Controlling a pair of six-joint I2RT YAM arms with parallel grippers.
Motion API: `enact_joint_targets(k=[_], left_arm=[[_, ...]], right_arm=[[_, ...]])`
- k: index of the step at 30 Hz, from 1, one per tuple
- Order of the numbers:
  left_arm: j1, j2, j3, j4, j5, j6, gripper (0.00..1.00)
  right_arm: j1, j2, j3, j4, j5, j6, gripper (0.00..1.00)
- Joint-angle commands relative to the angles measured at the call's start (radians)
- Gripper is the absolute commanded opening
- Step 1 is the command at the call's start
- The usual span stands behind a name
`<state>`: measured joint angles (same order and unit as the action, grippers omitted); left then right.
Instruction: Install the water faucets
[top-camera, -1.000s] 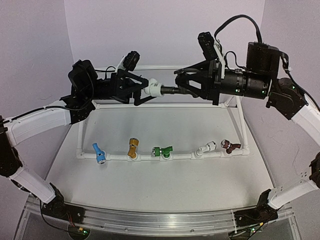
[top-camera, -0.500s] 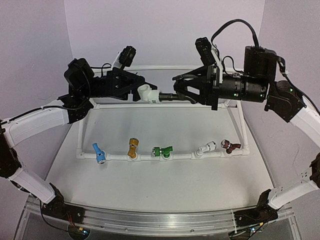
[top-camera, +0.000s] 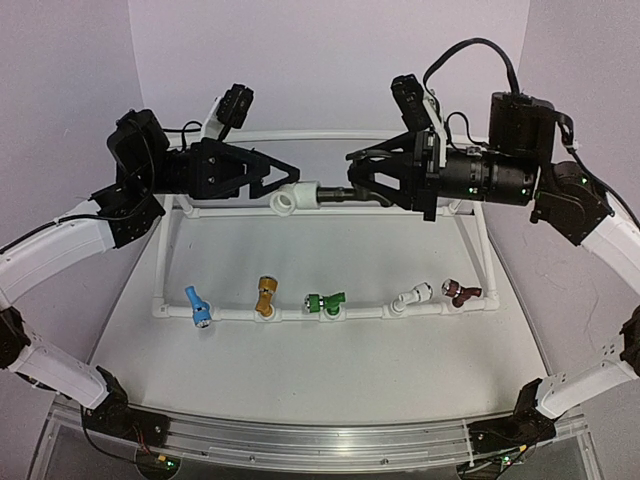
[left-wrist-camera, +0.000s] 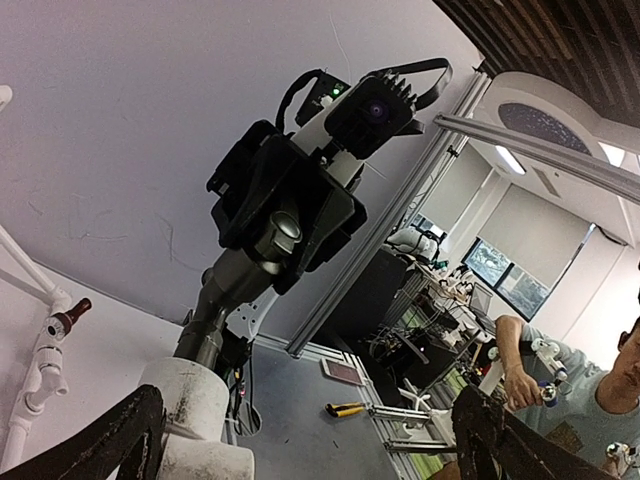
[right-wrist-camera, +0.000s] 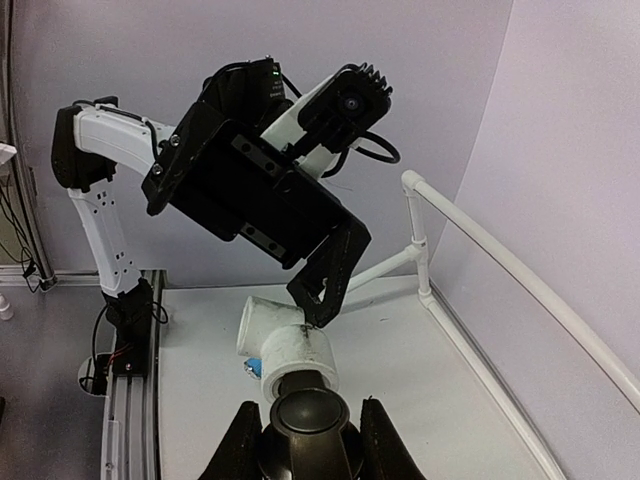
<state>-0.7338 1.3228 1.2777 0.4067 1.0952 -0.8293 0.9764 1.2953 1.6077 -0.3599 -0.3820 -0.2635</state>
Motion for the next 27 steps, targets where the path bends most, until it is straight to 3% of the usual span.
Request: enact_joint_targets(k=[1, 23, 27], left_arm=[[-0.001, -0.041, 0.051, -0.07, 0.034, 0.061, 1.0], [-0.051, -0.098, 0.039, -0.238, 0.072, 0.182, 1.0], [-0.085, -0.087, 0.064, -0.33, 0.074, 0.251, 1.0]], right_arm=[[-0.006, -0.024, 0.027, 0.078, 0.053, -0.01, 0.0], [-0.006, 0.015, 0.099, 0.078, 0.103, -0.045, 0.0], [-0.006, 0.016, 0.103, 0.079, 0.104, -0.049, 0.0]])
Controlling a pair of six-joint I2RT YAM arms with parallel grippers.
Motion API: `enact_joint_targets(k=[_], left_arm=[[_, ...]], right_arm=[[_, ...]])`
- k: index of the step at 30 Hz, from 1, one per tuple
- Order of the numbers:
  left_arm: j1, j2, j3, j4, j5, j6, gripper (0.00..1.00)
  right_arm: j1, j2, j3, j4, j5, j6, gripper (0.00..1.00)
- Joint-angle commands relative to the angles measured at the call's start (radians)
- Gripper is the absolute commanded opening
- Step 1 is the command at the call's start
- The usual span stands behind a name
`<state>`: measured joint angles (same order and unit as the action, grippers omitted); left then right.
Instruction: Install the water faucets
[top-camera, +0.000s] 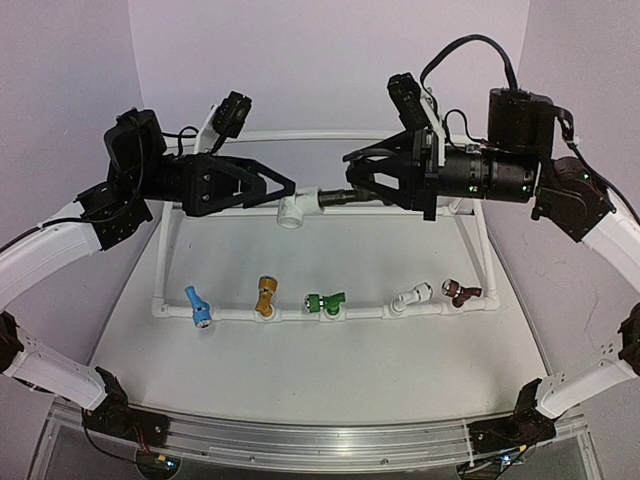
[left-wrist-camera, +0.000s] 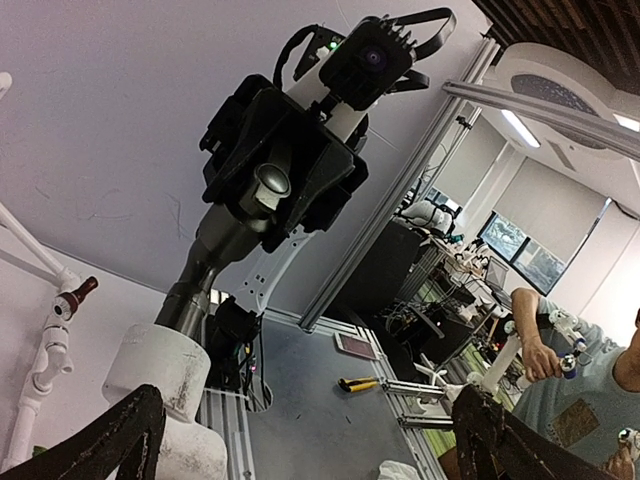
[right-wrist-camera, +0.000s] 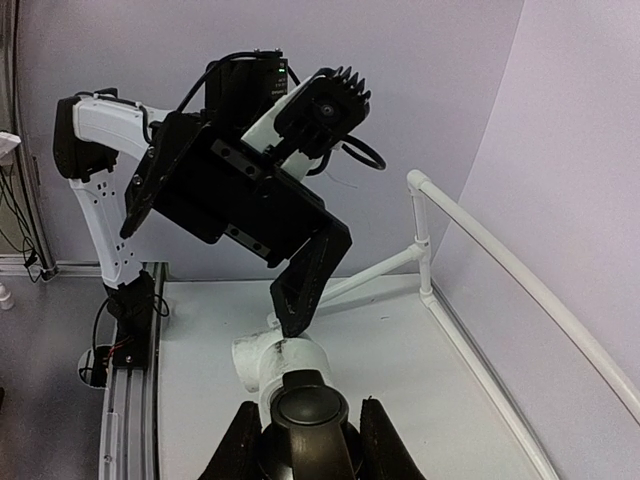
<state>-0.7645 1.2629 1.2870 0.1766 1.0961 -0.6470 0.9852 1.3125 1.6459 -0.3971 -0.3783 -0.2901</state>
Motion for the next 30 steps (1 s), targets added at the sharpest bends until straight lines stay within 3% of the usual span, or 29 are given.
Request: enact_joint_targets(k=[1, 18, 30], left_arm=[[-0.057, -0.027, 0.058, -0.117, 0.071, 0.083, 1.0], [-0.062, -0.041, 0.069, -0.289, 0.083, 0.2, 1.0], [-0.062, -0.03, 0.09, -0.438, 0.018, 0.318, 0.98]], right_arm=[[-0.015, 0.0, 0.067, 0.116, 0.099, -0.023, 0.0], [-0.015, -0.003, 0.083, 0.118, 0.15, -0.04, 0.0], [-0.015, -0.008, 0.093, 0.126, 0.144, -0.025, 0.0]])
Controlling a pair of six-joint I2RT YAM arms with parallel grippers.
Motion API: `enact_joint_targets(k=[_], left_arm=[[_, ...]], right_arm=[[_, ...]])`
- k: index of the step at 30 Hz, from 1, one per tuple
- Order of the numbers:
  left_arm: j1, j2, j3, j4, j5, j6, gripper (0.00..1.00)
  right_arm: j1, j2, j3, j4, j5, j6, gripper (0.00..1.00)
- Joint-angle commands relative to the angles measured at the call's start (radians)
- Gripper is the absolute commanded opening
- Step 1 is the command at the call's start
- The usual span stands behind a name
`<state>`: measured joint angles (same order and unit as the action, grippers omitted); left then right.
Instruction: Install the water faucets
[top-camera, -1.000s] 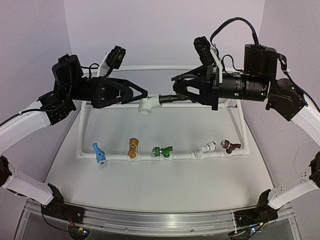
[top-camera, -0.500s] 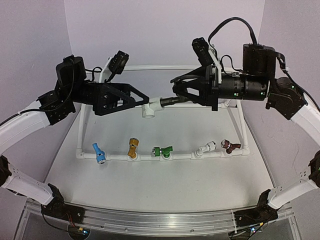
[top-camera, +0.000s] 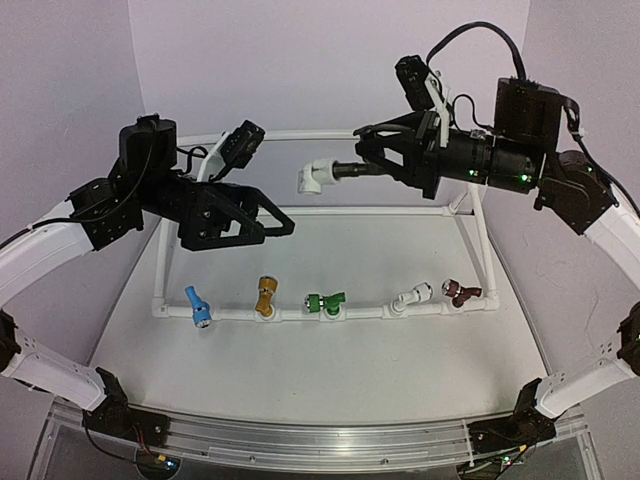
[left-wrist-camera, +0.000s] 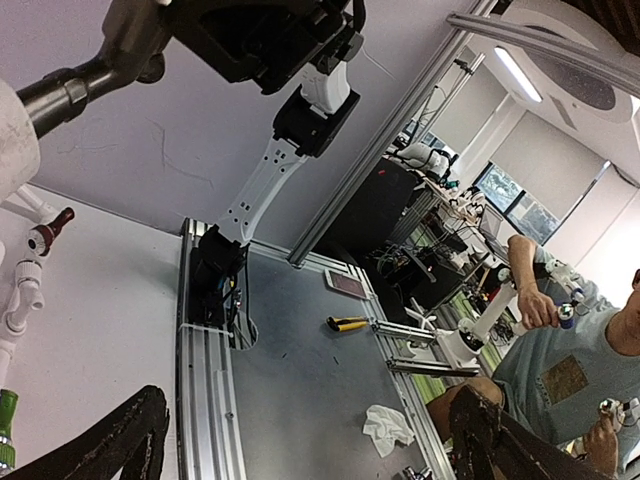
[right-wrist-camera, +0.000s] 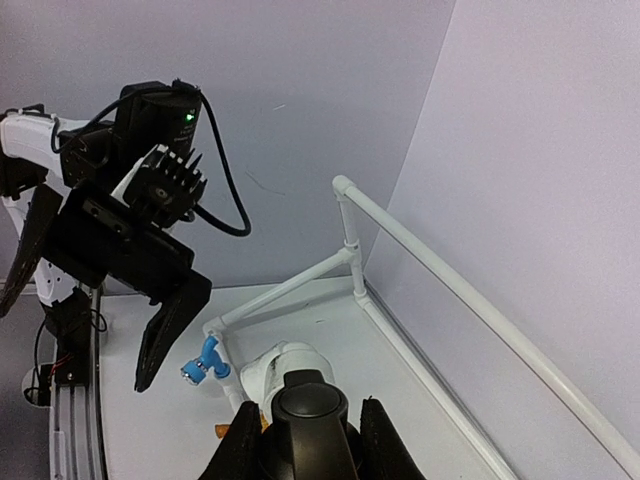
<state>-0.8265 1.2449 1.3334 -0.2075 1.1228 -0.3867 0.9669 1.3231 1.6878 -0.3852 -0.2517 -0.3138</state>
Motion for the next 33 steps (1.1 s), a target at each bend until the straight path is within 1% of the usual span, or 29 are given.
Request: enact_joint_targets(k=[1, 4, 7, 10, 12, 14, 17, 19, 21, 23, 29, 33], left_arm=[[0.0, -0.014, 0.04, -0.047, -0.034, 0.057, 0.98], [0.0, -0.02, 0.037, -0.03, -0.178, 0.048, 0.99], [0.0, -0.01, 0.061, -0.086, -0.337, 0.083, 1.0], [0.0, 0.003, 0.065, -0.101, -0.388, 0.113, 1.0], [0.0, 0.016, 0.074, -0.1, -0.362, 0.128, 1.0], [0.0, 0.024, 0.081, -0.081, -0.302, 0.14, 1.0], [-0.001, 0.019, 0.06, 0.006, -0.178, 0.136, 1.0], [-0.005, 0.012, 0.049, 0.054, -0.125, 0.131, 1.0], [-0.012, 0.012, 0.051, 0.078, -0.105, 0.132, 0.99], [-0.017, 0.022, 0.064, 0.082, -0.101, 0.136, 0.96], [-0.033, 0.067, 0.121, 0.012, -0.098, 0.167, 0.87], [-0.038, 0.076, 0.136, 0.001, -0.103, 0.169, 0.78]], right_arm=[[0.003, -0.022, 0.05, 0.114, -0.004, -0.003, 0.0], [0.004, -0.034, 0.037, 0.112, -0.077, -0.007, 0.0], [0.004, -0.045, 0.026, 0.112, -0.15, -0.004, 0.0], [0.003, -0.05, 0.03, 0.111, -0.213, 0.012, 0.0], [0.004, -0.048, 0.033, 0.108, -0.26, 0.031, 0.0], [0.003, -0.046, 0.033, 0.105, -0.299, 0.053, 0.0], [0.004, -0.045, 0.033, 0.106, -0.318, 0.072, 0.0], [0.004, -0.044, 0.034, 0.106, -0.323, 0.079, 0.0], [0.003, -0.042, 0.035, 0.106, -0.33, 0.09, 0.0], [0.004, -0.037, 0.037, 0.106, -0.338, 0.101, 0.0], [0.003, -0.023, 0.045, 0.108, -0.343, 0.117, 0.0], [0.003, -0.02, 0.045, 0.108, -0.349, 0.129, 0.0]])
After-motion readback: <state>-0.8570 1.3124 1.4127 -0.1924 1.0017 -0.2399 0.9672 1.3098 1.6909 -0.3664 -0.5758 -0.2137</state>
